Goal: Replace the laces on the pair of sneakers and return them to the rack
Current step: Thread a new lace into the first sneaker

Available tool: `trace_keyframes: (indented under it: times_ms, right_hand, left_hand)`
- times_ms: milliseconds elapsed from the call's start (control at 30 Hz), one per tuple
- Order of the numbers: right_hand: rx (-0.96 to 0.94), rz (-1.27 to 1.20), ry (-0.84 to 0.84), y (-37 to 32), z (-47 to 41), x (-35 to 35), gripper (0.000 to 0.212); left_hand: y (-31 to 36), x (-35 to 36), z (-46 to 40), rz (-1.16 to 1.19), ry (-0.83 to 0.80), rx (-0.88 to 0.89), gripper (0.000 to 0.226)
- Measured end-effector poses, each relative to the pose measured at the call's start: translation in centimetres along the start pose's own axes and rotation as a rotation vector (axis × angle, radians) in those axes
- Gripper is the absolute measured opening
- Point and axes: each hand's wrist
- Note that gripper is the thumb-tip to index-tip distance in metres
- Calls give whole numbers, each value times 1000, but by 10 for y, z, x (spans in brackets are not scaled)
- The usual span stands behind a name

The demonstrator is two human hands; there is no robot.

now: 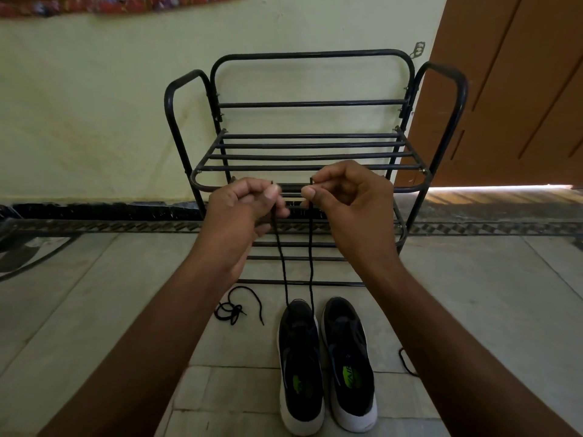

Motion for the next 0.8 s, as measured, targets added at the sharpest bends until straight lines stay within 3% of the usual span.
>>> trace_keyframes:
  times_ms: [100, 233, 400, 500, 567, 800]
  right_hand:
    - [129, -8, -86, 21, 5, -9, 5]
    - [277, 156, -230, 71, 20, -18, 7]
    - [397, 469, -494, 151, 55, -18, 10]
    - [424, 625, -683, 190, 73, -18, 11]
    - [394, 728, -804, 216, 86, -14, 16]
    - [319, 1027, -1056, 251, 110, 5, 41]
  left_hand:
    - [-30, -13, -8, -18, -14, -111, 5]
    - [-92, -22, -17, -392, -59, -220, 5]
    - [-183, -28, -15, -677, -296, -337, 9]
    - [-233, -33, -15, -790, -423, -388, 27]
    - [-256, -32, -13, -810, -483, -401, 28]
    - [-282, -16, 5, -964, -455, -367, 48]
Point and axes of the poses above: each hand's wrist, its own z-axis away from the middle knuckle, its own x-axis out of the palm, y = z × x, and after that the axes turned 1 degree about -z, right-handed
